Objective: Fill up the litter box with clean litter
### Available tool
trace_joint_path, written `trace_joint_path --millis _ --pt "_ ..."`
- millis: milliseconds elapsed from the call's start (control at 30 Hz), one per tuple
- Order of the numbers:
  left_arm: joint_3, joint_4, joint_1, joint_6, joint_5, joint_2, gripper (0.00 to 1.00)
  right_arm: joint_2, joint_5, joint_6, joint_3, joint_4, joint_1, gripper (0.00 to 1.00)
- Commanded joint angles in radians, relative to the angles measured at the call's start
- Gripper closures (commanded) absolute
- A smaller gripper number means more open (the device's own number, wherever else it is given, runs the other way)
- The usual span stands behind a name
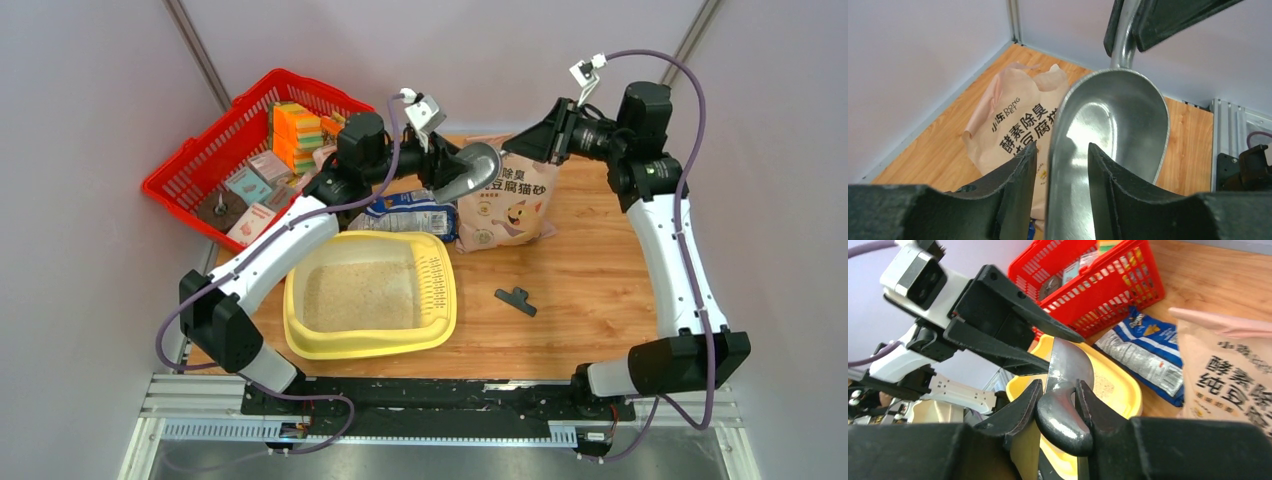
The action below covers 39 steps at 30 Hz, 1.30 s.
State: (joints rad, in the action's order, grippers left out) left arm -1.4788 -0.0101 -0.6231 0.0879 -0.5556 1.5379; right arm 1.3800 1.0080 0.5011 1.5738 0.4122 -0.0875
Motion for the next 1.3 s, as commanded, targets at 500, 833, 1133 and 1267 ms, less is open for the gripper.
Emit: trace_joint_path --millis 500,833,1133,1267 --pt "-0.356 0.282 0.031 -0.464 -0.027 0.252 0.29 0.099 -0.390 -0.426 0.371 0.168 0.328 1.00" --pt "-0.752 0.404 0.029 -0.560 0.011 0.574 0.28 0.123 -0.375 -0.536 0.393 0.289 0.331 1.00" --pt "-0.770 0.504 0.048 -0.583 -0.029 0.582 0.61 0.183 -0.309 -0.542 0.420 0.410 0.319 1.00" --pt "-0.764 0.541 0.049 -0.560 -0.108 0.564 0.93 0.240 -0.319 -0.576 0.494 0.471 0.298 1.00"
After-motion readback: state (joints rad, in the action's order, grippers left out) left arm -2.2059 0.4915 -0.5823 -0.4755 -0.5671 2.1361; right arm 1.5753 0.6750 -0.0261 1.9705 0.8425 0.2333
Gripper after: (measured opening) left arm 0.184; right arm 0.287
